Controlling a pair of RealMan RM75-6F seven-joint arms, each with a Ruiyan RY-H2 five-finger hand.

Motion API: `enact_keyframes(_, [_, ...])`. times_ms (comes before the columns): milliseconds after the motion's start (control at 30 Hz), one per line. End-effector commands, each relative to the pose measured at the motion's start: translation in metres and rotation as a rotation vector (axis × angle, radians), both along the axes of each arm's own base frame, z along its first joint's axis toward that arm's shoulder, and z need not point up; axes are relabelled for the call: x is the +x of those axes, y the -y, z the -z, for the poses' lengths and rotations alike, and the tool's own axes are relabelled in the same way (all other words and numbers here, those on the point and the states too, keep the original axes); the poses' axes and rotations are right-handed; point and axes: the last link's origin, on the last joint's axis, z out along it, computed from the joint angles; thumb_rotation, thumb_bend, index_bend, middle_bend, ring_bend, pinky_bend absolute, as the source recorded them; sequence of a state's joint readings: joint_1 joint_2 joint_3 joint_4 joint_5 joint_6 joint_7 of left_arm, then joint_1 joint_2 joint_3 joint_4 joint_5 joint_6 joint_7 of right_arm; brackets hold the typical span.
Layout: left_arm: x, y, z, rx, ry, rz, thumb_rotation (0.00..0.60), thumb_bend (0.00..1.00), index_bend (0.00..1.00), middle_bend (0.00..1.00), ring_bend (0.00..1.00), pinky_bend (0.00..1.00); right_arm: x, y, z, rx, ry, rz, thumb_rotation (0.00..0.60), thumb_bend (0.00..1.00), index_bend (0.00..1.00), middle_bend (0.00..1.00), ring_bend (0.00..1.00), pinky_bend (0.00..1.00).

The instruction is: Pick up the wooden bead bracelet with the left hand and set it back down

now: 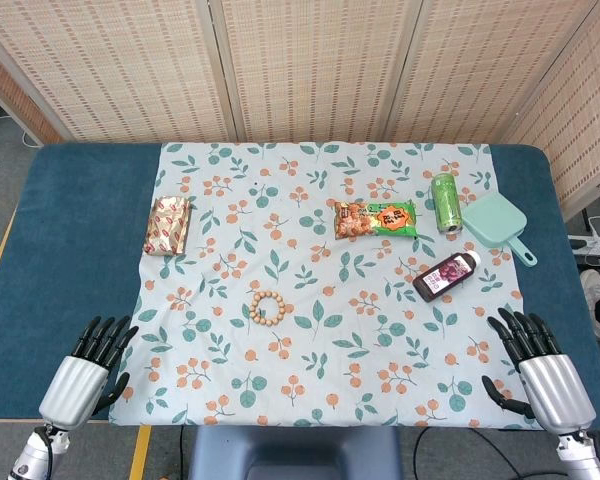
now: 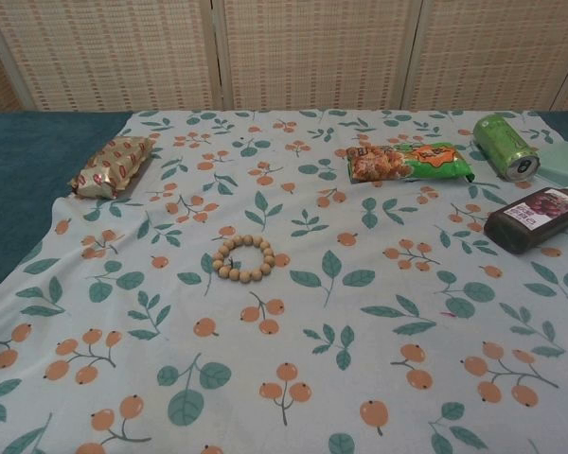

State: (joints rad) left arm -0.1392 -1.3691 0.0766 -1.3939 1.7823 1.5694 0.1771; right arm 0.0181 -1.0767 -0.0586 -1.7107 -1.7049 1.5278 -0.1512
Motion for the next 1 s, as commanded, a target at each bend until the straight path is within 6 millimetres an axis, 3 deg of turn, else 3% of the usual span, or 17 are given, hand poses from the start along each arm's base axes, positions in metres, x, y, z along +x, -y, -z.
enact_keyframes(33, [0.001,0.000,0.002,-0.012,-0.006,0.006,0.600,0.43,0.00,0.00,0.00,0.00,0.000,0.000,-0.001,-0.007,0.000,0.005,0.388,0.32,0.00,0.00,0.00,0.00])
enact_keyframes(267, [0.020,-0.003,0.034,-0.121,0.019,0.086,0.600,0.44,0.00,0.00,0.00,0.00,-0.001,-0.002,-0.007,-0.023,0.008,0.008,0.389,0.32,0.00,0.00,0.00,0.00])
enact_keyframes(500, [0.078,-0.036,0.081,-0.211,0.014,0.235,0.600,0.44,0.01,0.08,0.01,0.00,-0.004,0.003,-0.005,-0.021,0.002,0.020,0.388,0.32,0.00,0.00,0.00,0.00])
enact_keyframes(667, [0.117,-0.054,0.115,-0.278,-0.049,0.304,0.600,0.44,0.10,0.13,0.01,0.00,-0.004,0.005,-0.003,-0.023,-0.007,0.025,0.389,0.32,0.00,0.00,0.00,0.00])
enact_keyframes(867, [0.131,-0.093,0.148,-0.291,-0.127,0.268,0.600,0.44,0.13,0.18,0.01,0.00,-0.007,0.007,-0.003,-0.024,-0.010,0.046,0.388,0.32,0.00,0.00,0.00,0.00])
enact_keyframes(1000, [0.135,-0.115,0.156,-0.257,-0.130,0.235,0.600,0.44,0.13,0.19,0.01,0.00,-0.009,0.009,-0.004,-0.021,-0.011,0.058,0.388,0.32,0.00,0.00,0.00,0.00])
